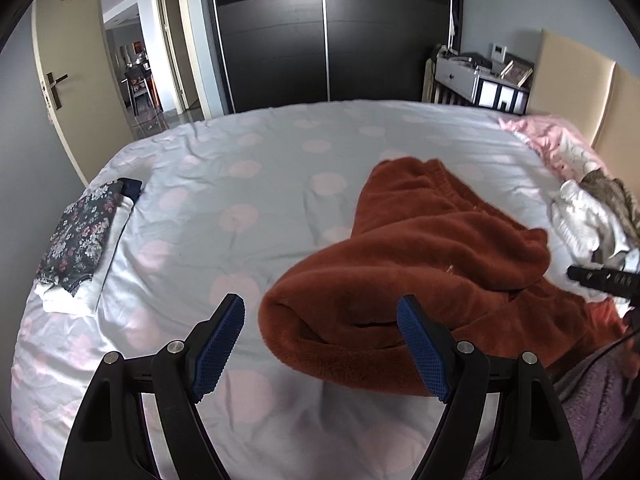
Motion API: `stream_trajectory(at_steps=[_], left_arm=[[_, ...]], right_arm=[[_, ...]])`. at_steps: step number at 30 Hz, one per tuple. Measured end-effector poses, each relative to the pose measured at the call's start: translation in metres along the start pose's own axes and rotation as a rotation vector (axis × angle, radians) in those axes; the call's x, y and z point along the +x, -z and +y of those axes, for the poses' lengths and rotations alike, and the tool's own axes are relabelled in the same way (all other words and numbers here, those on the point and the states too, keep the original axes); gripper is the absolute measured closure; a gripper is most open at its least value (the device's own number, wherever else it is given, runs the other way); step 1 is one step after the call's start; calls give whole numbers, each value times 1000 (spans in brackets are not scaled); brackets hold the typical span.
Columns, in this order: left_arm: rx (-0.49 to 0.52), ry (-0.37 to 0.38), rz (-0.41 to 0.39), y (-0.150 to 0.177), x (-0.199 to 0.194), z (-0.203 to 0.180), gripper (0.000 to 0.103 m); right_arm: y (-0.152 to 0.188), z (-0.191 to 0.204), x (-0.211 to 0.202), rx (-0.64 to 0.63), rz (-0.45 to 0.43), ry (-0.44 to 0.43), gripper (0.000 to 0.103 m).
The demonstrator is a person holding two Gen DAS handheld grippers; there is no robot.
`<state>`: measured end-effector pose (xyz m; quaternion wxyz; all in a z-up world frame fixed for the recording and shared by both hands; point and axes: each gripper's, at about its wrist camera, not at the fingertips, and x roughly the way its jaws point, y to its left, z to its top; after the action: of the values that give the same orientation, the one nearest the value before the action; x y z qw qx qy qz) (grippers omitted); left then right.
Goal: Fold clothes
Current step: 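Lift the rust-red fleece with the right gripper and drag it onto the open bed, then grasp the fleece with the left gripper while the right gripper holds another edge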
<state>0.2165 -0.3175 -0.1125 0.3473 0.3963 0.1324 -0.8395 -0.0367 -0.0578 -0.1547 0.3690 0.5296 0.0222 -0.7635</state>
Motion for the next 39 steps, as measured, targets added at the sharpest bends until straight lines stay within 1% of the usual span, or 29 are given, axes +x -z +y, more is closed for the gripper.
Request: stream_trajectory(at_steps=[2, 5, 8, 11, 13, 16, 17, 18, 19, 20, 21, 22, 23, 24, 28, 33, 36, 37, 39], left_arm=[[-1, -37, 38, 3, 18, 1, 23], [-32, -60, 120, 13, 49, 5, 23], [-31, -112, 210, 26, 82, 6, 23], [12, -167, 288, 36, 111, 2, 23], [25, -182, 325, 40, 127, 0, 23], [33, -186, 349, 42, 138, -3, 23], [37, -187, 352, 43, 139, -4, 23], [41, -188, 352, 43, 140, -5, 23], [43, -189, 350, 44, 140, -5, 23], [43, -190, 346, 45, 138, -6, 23], [43, -191, 341, 45, 136, -6, 23], [42, -189, 333, 45, 133, -6, 23], [39, -185, 322, 45, 129, -7, 23], [35, -163, 306, 45, 123, -7, 23], [7, -36, 230, 45, 91, -8, 23], [-3, 140, 157, 47, 52, -14, 23], [6, 213, 136, 45, 34, -22, 23], [10, 224, 131, 45, 30, -25, 23], [8, 247, 130, 44, 22, -30, 23]], right_arm=[[-6, -21, 7, 68, -11, -5, 53], [-15, -42, 27, 164, 5, -85, 53], [-28, -55, 41, 213, -1, -113, 52], [-38, -62, 57, 220, -9, -95, 51], [-45, -67, 69, 229, -11, -82, 50], [-47, -78, 80, 248, 5, -79, 50], [-47, -80, 82, 252, 8, -89, 51], [-46, -82, 82, 252, 5, -108, 54], [-45, -83, 82, 251, 1, -127, 70], [-45, -84, 81, 246, -6, -132, 80], [-44, -84, 79, 241, -13, -137, 83], [-44, -82, 73, 226, -39, -129, 90], [-43, -80, 66, 210, -65, -121, 93], [-43, -78, 59, 200, -95, -99, 94], [-44, -73, 24, 177, -200, -8, 96], [-65, -79, -35, 166, -284, 105, 97], [-86, -92, -76, 140, -341, 218, 97], [-92, -101, -91, 142, -360, 271, 97], [-97, -121, -111, 176, -378, 347, 97]])
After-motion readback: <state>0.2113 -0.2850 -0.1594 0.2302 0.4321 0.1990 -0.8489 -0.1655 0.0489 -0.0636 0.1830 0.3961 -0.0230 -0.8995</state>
